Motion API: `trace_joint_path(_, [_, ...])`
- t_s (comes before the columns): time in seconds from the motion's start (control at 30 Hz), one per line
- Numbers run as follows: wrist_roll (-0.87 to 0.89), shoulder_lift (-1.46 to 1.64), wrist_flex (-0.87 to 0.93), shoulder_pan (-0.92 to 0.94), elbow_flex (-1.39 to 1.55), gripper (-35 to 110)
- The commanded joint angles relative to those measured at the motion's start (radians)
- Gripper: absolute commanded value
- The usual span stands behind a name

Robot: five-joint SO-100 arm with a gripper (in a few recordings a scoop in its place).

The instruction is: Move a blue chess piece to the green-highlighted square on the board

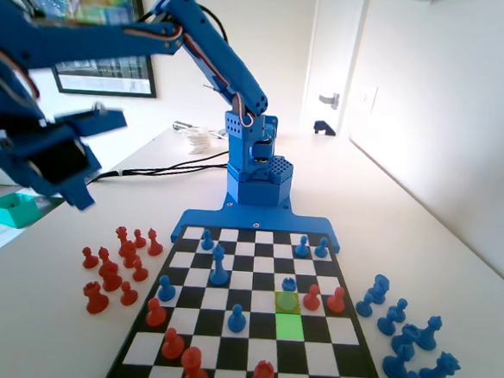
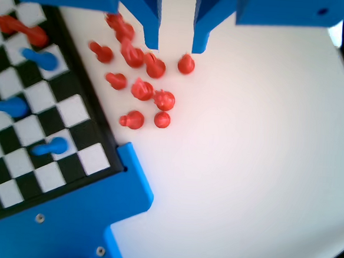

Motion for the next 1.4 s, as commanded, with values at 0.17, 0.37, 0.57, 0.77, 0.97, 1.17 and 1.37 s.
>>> trace_joint_path(0.17, [0.098,0.407,0.005,-0.206,0.156,11])
trace_joint_path(0.37, [0.258,0.614,-0.120,-0.426,0.419,11])
trace_joint_path(0.57, [0.388,0.715,-0.296,-0.612,0.652,11])
trace_joint_path(0.77, [0.479,0.762,-0.549,-0.782,0.897,12])
trace_joint_path(0.97, [0.489,0.811,-0.643,-0.890,1.032,12])
trace_joint_path(1.17, [0.485,0.831,-0.729,-0.962,1.117,13])
trace_joint_path(1.37, [0.468,0.821,-0.842,-1.002,1.172,13])
